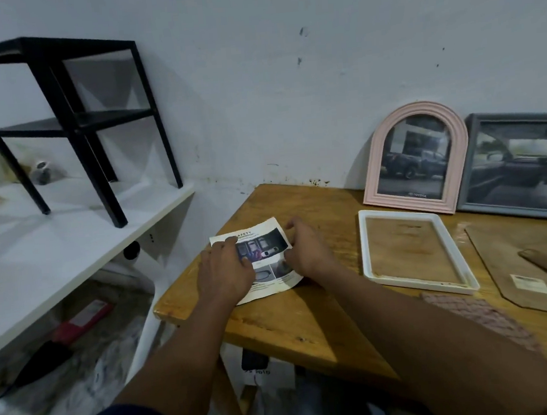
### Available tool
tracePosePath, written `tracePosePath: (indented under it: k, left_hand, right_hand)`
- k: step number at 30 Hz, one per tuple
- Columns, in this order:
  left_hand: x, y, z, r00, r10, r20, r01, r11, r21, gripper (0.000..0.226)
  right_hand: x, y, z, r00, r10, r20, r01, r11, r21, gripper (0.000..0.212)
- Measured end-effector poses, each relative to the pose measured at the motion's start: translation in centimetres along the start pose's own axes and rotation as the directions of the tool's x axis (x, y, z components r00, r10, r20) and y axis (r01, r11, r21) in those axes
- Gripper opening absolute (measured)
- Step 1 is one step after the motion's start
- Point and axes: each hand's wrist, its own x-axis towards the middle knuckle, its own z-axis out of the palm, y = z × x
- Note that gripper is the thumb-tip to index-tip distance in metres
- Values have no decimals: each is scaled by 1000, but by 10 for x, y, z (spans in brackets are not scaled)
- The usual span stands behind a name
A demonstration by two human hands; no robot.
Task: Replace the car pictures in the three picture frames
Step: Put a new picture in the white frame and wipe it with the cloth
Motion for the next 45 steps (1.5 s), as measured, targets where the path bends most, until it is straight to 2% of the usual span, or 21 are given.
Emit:
tracePosePath:
  k: [4,9,15,20,24,27,29,31,34,40,45]
  left_hand:
    - [4,15,7,998,66,-8,-66,991,-115,51]
    - [4,76,21,977,214,16,-197,925,-326,46]
    - [-10,173,37,936,341,87,-242,804,-543,46]
    - [-25,212,55,862,472,186,-352,820,-452,49]
    - [-29,210,65,835,490,248,-388,846,-367,47]
    - [-24,201,66,842,472,263,-388,867,-313,43]
    - [-20,195,66,848,459,266,-377,874,-305,38]
    - [-16,190,67,844,460,276,-376,875,-307,31]
    - [-13,186,70,829,472,302,-395,874,-281,28]
    - [-12,186,77,820,483,309,-420,873,-250,37]
    - [-11,184,83,824,495,275,-416,859,-298,39]
  right_hand:
    - [-2,0,-29,996,-50,-74,57,993,104,53]
    - [-10,11,-102,965,-144,-217,165,983,85,42]
    - [-25,76,-192,922,-14,-386,91,979,182,40]
    - [-45,132,-212,878,202,-434,-59,945,321,41]
    - [-51,154,-191,869,196,-454,-128,976,177,35]
    - [-49,158,-178,904,88,-418,-135,987,-85,33]
    - [-48,156,-172,938,81,-337,-186,938,-293,34]
    - [-48,153,-166,958,107,-264,-214,882,-420,32]
    - [-47,154,-161,961,87,-263,-207,857,-472,32]
    - [-46,161,-162,974,43,-222,-156,840,-520,31]
    - [-47,164,-168,976,57,-209,-147,884,-444,36]
